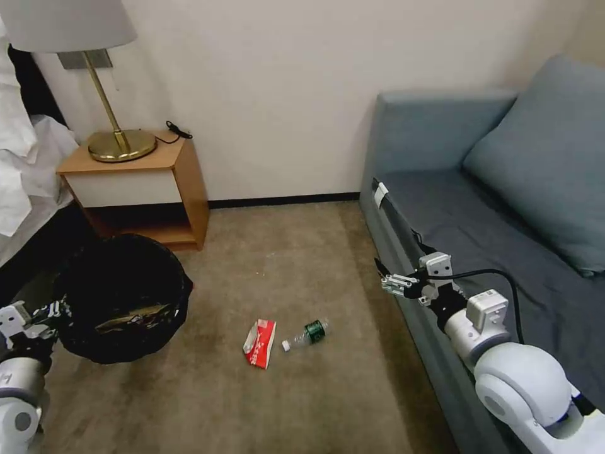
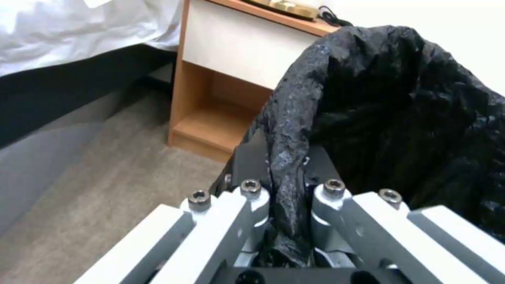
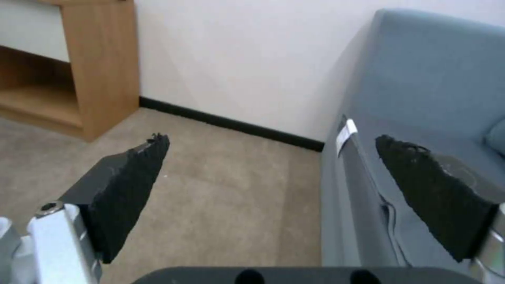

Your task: Pick up the trash bin, then pick up the garbage on the floor and place it into the trash bin.

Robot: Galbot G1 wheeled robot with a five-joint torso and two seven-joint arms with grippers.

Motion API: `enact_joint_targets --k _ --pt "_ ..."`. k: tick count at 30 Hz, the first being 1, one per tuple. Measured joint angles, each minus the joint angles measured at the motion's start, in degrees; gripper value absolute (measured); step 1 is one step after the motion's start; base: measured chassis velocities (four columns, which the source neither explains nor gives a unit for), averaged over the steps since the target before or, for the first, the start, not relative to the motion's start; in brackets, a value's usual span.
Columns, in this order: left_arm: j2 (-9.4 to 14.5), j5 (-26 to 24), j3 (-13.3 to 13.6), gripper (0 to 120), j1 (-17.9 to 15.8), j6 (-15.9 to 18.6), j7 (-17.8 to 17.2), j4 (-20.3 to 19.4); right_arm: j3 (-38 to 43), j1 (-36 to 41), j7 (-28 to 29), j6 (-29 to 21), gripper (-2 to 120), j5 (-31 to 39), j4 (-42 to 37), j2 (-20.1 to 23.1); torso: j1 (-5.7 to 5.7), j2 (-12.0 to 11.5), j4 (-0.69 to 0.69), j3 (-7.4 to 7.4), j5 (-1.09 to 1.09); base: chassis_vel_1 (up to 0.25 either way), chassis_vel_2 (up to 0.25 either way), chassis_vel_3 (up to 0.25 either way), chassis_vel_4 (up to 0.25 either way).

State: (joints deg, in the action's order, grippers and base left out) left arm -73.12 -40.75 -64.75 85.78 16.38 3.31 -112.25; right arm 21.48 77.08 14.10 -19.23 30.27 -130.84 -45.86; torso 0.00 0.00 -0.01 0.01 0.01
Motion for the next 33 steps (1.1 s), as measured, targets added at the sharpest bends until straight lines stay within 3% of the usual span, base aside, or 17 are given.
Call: enact_joint_targets --k 6,9,15,19,20,24,25,29,30,33 --pt "-0.08 0.02 -0.01 4 0.26 -0.03 0.07 -0.05 -0.25 -0.13 -3.0 3.78 100 -1.26 1.23 1.66 0.0 0.0 0.01 0.0 0.0 -0.045 0.052 0.037 -0.049" --pt "0.18 0.16 0.27 4 0.37 -0.06 0.41 -0.21 -2.13 -2.23 -6.31 8.11 100 -2.59 3.92 4.55 0.0 0.0 0.01 -0.01 0.0 0.0 0.0 0.0 0.0" --pt "0.83 0.7 1.44 4 -0.06 -0.11 0.9 -0.12 -6.36 -6.72 -10.36 11.23 100 -2.94 8.21 9.63 0.0 0.0 0.0 0.0 -0.01 0.0 0.0 0.0 0.0" --pt "1.25 1.37 2.15 4 -0.08 -0.19 1.78 -0.05 -18.65 -18.9 -13.39 11.95 100 -0.83 14.09 14.52 0.0 0.0 0.01 0.0 -0.01 0.0 0.0 0.0 0.0" --pt "1.25 1.37 2.15 4 -0.08 -0.19 1.78 -0.05 -18.65 -18.9 -13.39 11.95 100 -0.83 14.09 14.52 0.0 0.0 0.01 0.0 -0.01 0.0 0.0 0.0 0.0" --pt "1.41 1.81 2.27 4 -0.08 -0.32 2.47 -0.5 -35.69 -36.13 -17.69 11.82 100 2.33 21.29 14.72 0.0 0.0 0.0 0.0 0.02 0.0 0.0 0.0 0.0" --pt "1.41 1.81 2.27 4 -0.08 -0.32 2.47 -0.5 -35.69 -36.13 -17.69 11.82 100 2.33 21.29 14.72 0.0 0.0 0.0 0.0 0.02 0.0 0.0 0.0 0.0" --pt "1.86 2.58 2.32 4 -0.18 -0.64 3.31 -0.69 -52.96 -53.92 -25.32 11.41 100 4.92 29.65 9.77 0.0 0.0 0.0 0.0 0.01 0.0 0.0 0.0 0.0" --pt "1.86 2.58 2.32 4 -0.18 -0.64 3.31 -0.69 -52.96 -53.92 -25.32 11.41 100 4.92 29.65 9.77 0.0 0.0 0.0 0.0 0.01 0.0 0.0 0.0 0.0" --pt "2.63 2.95 1.66 4 -0.15 -1.07 3.87 -0.34 -64.33 -66.57 -33.79 11.31 100 8.34 38.02 3.53 0.0 0.0 0.02 0.0 -0.04 0.0 0.0 0.0 0.0"
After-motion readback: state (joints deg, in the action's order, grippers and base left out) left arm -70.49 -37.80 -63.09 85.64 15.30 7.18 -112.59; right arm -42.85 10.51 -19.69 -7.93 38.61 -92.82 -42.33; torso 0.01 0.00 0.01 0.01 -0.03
